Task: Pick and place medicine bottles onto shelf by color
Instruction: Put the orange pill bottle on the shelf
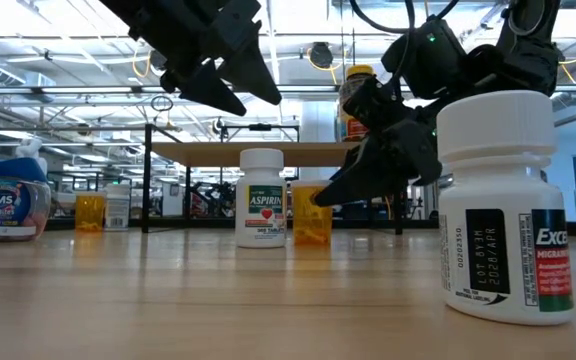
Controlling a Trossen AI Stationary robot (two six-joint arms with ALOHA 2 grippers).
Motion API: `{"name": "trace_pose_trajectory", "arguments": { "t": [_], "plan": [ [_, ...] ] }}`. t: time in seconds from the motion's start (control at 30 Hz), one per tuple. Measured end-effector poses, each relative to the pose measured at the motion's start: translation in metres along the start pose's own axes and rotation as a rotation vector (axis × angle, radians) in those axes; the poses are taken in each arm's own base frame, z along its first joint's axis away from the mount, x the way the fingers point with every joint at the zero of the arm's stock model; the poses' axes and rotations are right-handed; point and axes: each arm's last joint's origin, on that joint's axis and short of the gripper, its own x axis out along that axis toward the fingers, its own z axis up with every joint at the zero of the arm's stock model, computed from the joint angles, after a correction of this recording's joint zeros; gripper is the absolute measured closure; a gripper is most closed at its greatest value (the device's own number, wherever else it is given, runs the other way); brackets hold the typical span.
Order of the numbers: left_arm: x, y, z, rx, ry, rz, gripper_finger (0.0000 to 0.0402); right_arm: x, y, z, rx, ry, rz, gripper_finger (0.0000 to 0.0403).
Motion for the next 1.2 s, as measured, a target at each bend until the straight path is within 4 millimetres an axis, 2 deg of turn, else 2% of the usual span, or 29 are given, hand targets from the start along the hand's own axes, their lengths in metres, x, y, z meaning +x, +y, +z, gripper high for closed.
{"name": "trace_pose_trajectory", "arguments": {
  "t": [0.13, 0.27, 0.37, 0.5, 0.63, 1.0, 1.1, 1.2],
  "plan": [
    [0.002, -0.005, 0.005, 0.003, -0.017, -0.102, 0.0007, 0.000, 0.000, 0.000, -0.008, 0.002, -0.001, 0.0190],
    [0.012, -0.015, 0.004, 0.094, -0.041, -0.195, 0.0007, -0.002, 0.001, 0.003, 0.009, -0.009, 0.002, 0.0203],
    [0.023, -0.021, 0.001, 0.139, -0.069, -0.223, 0.0007, -0.010, 0.002, 0.012, 0.019, -0.025, 0.003, 0.0211],
    [0.036, -0.019, -0.005, 0.172, -0.057, -0.198, 0.0007, -0.027, 0.002, 0.030, 0.006, -0.060, 0.006, 0.0218],
    [0.041, -0.015, 0.001, 0.148, -0.086, -0.187, 0.0007, -0.041, 0.004, 0.043, -0.043, -0.088, 0.010, 0.0219],
    [0.046, -0.011, 0.008, 0.127, -0.105, -0.271, 0.0008, -0.048, 0.007, 0.051, -0.139, -0.134, 0.020, 0.0219],
    [0.046, -0.011, 0.008, 0.131, -0.105, -0.270, 0.0022, -0.048, 0.007, 0.051, -0.146, -0.134, 0.019, 0.0220],
    [0.047, -0.010, 0.008, 0.122, -0.104, -0.269, 0.0056, -0.048, 0.007, 0.051, -0.153, -0.141, 0.017, 0.0220]
  ]
}}
